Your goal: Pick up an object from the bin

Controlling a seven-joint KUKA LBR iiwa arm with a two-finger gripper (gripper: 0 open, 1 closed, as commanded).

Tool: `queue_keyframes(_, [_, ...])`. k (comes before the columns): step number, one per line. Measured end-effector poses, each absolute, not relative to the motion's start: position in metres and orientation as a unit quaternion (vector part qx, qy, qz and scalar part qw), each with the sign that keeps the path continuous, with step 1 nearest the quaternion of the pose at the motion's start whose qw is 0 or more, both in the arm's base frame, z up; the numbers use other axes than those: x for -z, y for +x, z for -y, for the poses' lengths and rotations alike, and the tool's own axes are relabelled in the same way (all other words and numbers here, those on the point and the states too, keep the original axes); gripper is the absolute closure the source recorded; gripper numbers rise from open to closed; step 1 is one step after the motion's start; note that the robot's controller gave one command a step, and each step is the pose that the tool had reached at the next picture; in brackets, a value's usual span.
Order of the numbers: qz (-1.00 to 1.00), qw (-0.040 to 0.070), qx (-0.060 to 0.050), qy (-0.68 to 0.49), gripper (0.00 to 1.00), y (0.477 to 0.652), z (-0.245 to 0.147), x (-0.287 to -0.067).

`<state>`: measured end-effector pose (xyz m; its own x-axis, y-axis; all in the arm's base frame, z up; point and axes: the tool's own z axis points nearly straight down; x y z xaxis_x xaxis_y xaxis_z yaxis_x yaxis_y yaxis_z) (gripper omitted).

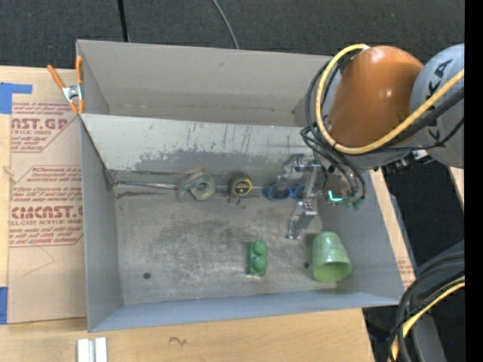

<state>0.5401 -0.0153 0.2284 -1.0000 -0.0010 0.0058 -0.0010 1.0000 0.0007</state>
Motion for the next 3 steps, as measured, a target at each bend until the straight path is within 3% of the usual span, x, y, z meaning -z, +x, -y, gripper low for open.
queue_keyframes(1, [0.999, 0.004, 0.001, 0.048, 0.00, 0.512, -0.012, -0.116])
queue_keyframes(2, [1.000, -0.002, 0.001, 0.017, 0.00, 0.512, 0.015, -0.073])
queue_keyframes(3, [1.000, -0.002, 0.001, 0.020, 1.00, 0.512, 0.014, -0.076])
